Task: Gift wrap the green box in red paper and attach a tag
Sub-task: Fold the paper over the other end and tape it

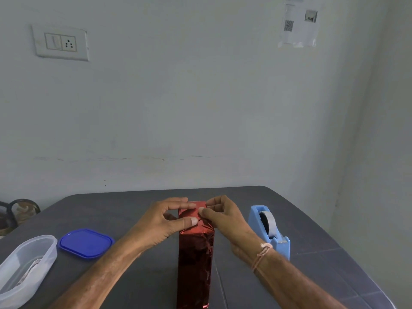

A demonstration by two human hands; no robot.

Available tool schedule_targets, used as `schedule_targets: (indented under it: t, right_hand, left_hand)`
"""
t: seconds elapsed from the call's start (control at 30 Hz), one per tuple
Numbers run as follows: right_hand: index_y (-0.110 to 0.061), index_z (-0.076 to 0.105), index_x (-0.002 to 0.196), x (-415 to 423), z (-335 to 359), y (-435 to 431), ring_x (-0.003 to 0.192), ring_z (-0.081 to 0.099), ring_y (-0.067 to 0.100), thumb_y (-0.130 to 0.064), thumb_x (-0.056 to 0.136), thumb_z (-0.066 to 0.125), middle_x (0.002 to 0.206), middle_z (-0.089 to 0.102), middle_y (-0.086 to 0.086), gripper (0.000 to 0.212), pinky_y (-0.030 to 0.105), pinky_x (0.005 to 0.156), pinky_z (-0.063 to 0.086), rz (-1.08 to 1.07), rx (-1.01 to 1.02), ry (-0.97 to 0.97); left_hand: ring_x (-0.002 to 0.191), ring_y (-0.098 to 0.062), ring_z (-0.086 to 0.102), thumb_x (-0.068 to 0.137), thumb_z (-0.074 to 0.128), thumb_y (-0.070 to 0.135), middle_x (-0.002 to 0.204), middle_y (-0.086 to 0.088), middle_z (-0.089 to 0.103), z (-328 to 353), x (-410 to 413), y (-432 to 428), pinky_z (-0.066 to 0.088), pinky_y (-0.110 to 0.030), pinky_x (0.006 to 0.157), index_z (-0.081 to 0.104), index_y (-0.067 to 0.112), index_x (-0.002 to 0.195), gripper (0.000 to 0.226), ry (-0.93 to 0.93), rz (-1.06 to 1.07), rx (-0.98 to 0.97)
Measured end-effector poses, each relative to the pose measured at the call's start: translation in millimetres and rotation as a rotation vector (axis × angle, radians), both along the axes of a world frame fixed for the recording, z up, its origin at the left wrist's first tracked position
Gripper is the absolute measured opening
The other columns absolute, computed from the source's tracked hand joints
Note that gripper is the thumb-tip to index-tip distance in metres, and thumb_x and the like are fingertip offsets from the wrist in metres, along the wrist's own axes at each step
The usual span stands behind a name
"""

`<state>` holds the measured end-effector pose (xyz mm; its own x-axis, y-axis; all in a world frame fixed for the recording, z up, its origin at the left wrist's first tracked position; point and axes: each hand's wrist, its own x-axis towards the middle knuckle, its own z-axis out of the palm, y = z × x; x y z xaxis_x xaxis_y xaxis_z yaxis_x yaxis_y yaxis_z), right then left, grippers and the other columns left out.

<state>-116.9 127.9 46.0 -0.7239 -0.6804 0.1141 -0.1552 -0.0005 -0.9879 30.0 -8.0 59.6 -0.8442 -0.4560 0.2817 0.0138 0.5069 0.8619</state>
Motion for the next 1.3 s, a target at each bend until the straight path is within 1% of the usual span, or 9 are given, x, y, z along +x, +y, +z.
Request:
schedule_targets:
  t: [0.13, 0.27, 0.5, 0.77, 0.97, 1.03, 1.13, 1.2, 1.3]
  right_hand:
    - [-0.017, 0.065, 0.105, 0, -5, -5, 0.092, 0.073, 0.023, -0.018, 0.086, 0.078, 0.104, 0.074, 0.012, 0.023, 0.032, 0.081, 0.062, -0.023, -0.033, -0.064]
    - [-0.015, 0.066, 0.104, 4, -6, -10, 0.091, 0.074, 0.025, -0.013, 0.087, 0.076, 0.102, 0.074, 0.013, 0.021, 0.031, 0.080, 0.062, -0.029, -0.072, -0.091]
    - [-0.014, 0.067, 0.105, 6, -6, -7, 0.083, 0.072, 0.018, -0.013, 0.088, 0.076, 0.100, 0.074, 0.011, 0.019, 0.023, 0.069, 0.058, -0.037, -0.098, -0.115]
    - [-0.003, 0.068, 0.112, 0, -5, 2, 0.079, 0.071, 0.011, -0.009, 0.093, 0.070, 0.089, 0.074, 0.003, 0.021, 0.023, 0.074, 0.056, 0.060, -0.123, -0.221]
    - [-0.006, 0.071, 0.109, -26, -7, 26, 0.096, 0.072, 0.024, -0.017, 0.094, 0.073, 0.104, 0.074, 0.011, 0.019, 0.032, 0.080, 0.062, -0.003, -0.115, -0.268]
    - [-0.007, 0.072, 0.105, -44, -10, 45, 0.085, 0.069, 0.018, -0.020, 0.094, 0.073, 0.096, 0.073, 0.009, 0.017, 0.028, 0.069, 0.060, -0.125, -0.073, -0.161]
    - [-0.007, 0.074, 0.099, -81, -23, 78, 0.071, 0.062, 0.016, -0.024, 0.094, 0.072, 0.083, 0.069, 0.006, 0.018, 0.023, 0.059, 0.051, -0.381, 0.134, 0.088]
    - [-0.006, 0.074, 0.098, -106, -36, 97, 0.076, 0.061, 0.018, -0.028, 0.095, 0.070, 0.089, 0.071, 0.011, 0.022, 0.027, 0.064, 0.049, -0.507, 0.313, 0.162]
    - [-0.001, 0.073, 0.108, -136, -58, 118, 0.099, 0.066, 0.027, -0.033, 0.097, 0.068, 0.109, 0.070, 0.015, 0.034, 0.039, 0.081, 0.058, -0.468, 0.474, 0.064]
  left_hand:
    - [0.089, 0.001, 0.063, 0.077, 0.083, 0.046, 0.138, 0.031, 0.052, -4, 1, 2, 0.047, -0.015, 0.069, 0.075, 0.048, 0.112, 0.035, 0.004, 0.025, 0.010]
    - [0.094, -0.012, 0.068, 0.078, 0.080, 0.049, 0.132, 0.034, 0.053, -7, 2, 8, 0.060, -0.034, 0.075, 0.076, 0.049, 0.106, 0.028, 0.042, 0.092, 0.088]
    - [0.092, -0.004, 0.065, 0.081, 0.083, 0.037, 0.133, 0.028, 0.055, -10, -2, 16, 0.048, -0.016, 0.069, 0.076, 0.041, 0.107, 0.028, 0.070, 0.156, 0.082]
    - [0.099, -0.003, 0.063, 0.082, 0.083, 0.034, 0.131, 0.026, 0.056, -13, -2, 16, 0.049, -0.019, 0.071, 0.076, 0.039, 0.107, 0.027, 0.069, 0.149, 0.099]
    - [0.112, -0.010, 0.061, 0.079, 0.085, 0.036, 0.128, 0.027, 0.056, -12, -3, 15, 0.051, -0.033, 0.093, 0.077, 0.038, 0.104, 0.026, 0.065, 0.141, 0.129]
    - [0.113, -0.012, 0.062, 0.078, 0.085, 0.039, 0.128, 0.028, 0.056, -12, -3, 14, 0.051, -0.037, 0.098, 0.077, 0.039, 0.104, 0.028, 0.058, 0.141, 0.130]
    - [0.112, -0.012, 0.063, 0.078, 0.086, 0.038, 0.132, 0.025, 0.057, -13, -3, 15, 0.051, -0.031, 0.086, 0.077, 0.038, 0.104, 0.027, 0.069, 0.142, 0.126]
    - [0.113, -0.013, 0.063, 0.079, 0.085, 0.035, 0.132, 0.023, 0.057, -13, -4, 15, 0.050, -0.030, 0.082, 0.076, 0.036, 0.105, 0.027, 0.071, 0.144, 0.131]
    - [0.103, -0.010, 0.064, 0.080, 0.084, 0.035, 0.132, 0.023, 0.056, -13, -4, 16, 0.050, -0.026, 0.074, 0.076, 0.035, 0.107, 0.028, 0.063, 0.146, 0.136]
